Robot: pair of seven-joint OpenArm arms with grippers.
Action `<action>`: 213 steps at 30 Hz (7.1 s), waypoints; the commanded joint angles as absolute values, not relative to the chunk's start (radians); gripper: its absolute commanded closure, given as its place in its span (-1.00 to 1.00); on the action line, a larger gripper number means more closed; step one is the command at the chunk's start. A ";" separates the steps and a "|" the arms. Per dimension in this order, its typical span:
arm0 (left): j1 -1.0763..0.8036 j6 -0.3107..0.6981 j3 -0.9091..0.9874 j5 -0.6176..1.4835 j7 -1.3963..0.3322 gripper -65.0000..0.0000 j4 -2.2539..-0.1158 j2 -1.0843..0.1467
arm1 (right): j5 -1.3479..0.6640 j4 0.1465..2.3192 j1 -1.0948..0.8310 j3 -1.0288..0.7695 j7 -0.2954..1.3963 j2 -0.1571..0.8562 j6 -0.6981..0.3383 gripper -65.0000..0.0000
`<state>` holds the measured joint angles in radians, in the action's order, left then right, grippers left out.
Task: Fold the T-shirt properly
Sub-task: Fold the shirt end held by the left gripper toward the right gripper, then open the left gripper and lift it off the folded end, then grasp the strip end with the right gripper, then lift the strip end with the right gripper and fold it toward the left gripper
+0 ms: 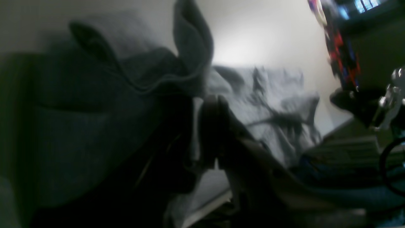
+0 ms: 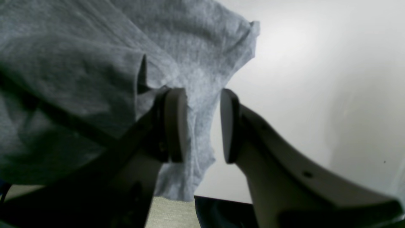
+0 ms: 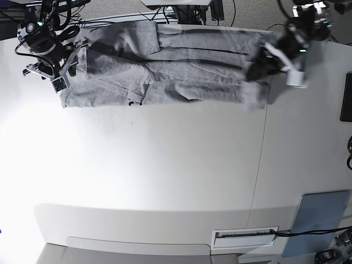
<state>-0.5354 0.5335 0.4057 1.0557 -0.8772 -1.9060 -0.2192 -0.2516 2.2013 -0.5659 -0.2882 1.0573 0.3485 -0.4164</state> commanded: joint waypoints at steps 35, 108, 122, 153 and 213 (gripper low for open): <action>-0.394 0.356 -0.253 0.728 -0.582 -0.26 -1.925 -0.113 | -0.253 2.218 -0.568 -0.295 1.020 0.360 -0.414 0.43; -0.342 0.633 0.437 0.868 -0.962 -0.17 -1.964 -0.213 | -0.458 2.033 -0.568 -0.491 1.043 0.360 -0.417 0.42; -0.355 0.634 0.437 0.865 -0.973 -0.17 -1.964 -0.236 | -0.739 1.843 -0.552 -0.564 1.022 0.360 -0.458 0.15; -0.355 0.633 0.437 0.865 -0.972 -0.17 -1.964 -0.235 | -1.162 1.511 -0.401 -0.549 1.289 0.360 -0.666 0.68; -0.355 0.652 0.437 0.798 -0.973 -0.04 -1.964 -0.236 | -0.923 1.593 -0.365 -0.533 1.126 0.363 -0.523 1.00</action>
